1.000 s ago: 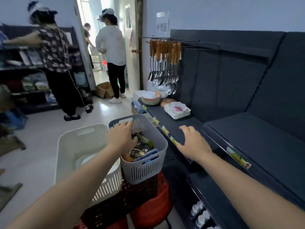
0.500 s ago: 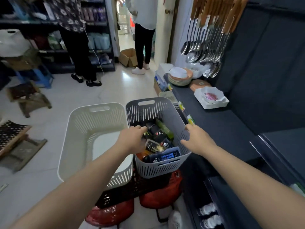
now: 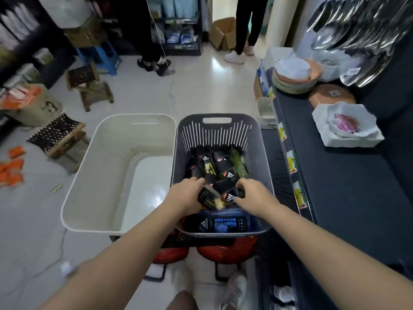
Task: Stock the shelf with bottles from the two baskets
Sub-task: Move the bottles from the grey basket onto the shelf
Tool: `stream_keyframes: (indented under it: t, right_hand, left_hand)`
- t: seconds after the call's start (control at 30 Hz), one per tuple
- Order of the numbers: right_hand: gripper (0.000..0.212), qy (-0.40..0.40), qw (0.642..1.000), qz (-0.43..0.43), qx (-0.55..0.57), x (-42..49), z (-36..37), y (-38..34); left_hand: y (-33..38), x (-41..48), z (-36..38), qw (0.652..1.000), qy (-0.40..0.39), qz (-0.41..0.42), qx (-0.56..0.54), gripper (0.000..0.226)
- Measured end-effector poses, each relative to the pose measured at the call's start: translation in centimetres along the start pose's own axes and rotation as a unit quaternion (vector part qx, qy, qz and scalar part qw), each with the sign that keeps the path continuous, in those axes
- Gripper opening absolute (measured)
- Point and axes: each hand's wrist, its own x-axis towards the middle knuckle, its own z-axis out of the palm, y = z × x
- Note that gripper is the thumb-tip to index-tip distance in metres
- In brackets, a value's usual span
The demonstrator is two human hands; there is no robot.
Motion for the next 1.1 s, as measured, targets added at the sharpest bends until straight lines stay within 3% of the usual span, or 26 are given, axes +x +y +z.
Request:
stream_keyframes:
  t: [0.07,0.13,0.3,0.43,0.6,0.77,0.87,0.93,1.0,1.07,1.1]
  right_hand:
    - [0.025,-0.018,1.0,-0.005,0.002,0.9,0.6,0.0]
    - [0.021,-0.034,0.999,-0.005,0.006,1.8,1.0,-0.2]
    - [0.024,-0.058,0.998,0.012,0.021,3.2,2.3,0.2]
    - [0.019,-0.069,0.99,0.041,0.119,4.1,2.5,0.8]
    - [0.031,-0.1,0.961,0.069,0.25,4.9,2.0,0.5]
    - [0.057,-0.075,0.93,0.106,0.344,5.7,0.5,-0.4]
    - [0.071,-0.041,0.918,0.135,0.372,6.5,-0.3,-1.3]
    - [0.072,-0.059,0.864,0.162,0.473,6.9,-0.6,-2.4]
    - [0.062,-0.087,0.749,0.193,0.628,7.4,-1.3,-3.7]
    - [0.052,-0.08,0.626,0.22,0.743,8.2,-1.6,-4.4]
    - [0.05,-0.061,0.605,0.235,0.758,8.6,-1.6,-4.5]
  left_hand:
    - [0.1,0.7,0.6,0.999,-0.017,-0.012,-0.032,0.057]
    - [0.2,1.5,1.0,1.0,-0.024,0.008,0.003,0.058]
    - [0.9,3.4,0.9,0.969,-0.045,0.172,0.172,0.063]
    - [1.2,4.4,0.6,0.957,-0.07,0.195,0.201,0.067]
    - [1.3,5.5,-1.5,0.93,-0.102,0.24,0.258,0.074]
    - [1.0,5.7,-5.8,0.956,-0.039,0.157,0.244,0.076]
    - [0.4,5.5,-8.2,0.986,0.018,0.063,0.154,0.071]
    - [0.4,5.1,-8.5,0.997,0.052,0.012,0.058,0.066]
    - [1.0,4.7,-7.9,0.997,0.077,0.003,-0.019,0.065]
    - [1.5,4.4,-6.5,0.995,0.051,0.021,-0.087,0.065]
    - [1.6,4.3,-5.8,0.99,0.019,0.028,-0.133,0.064]
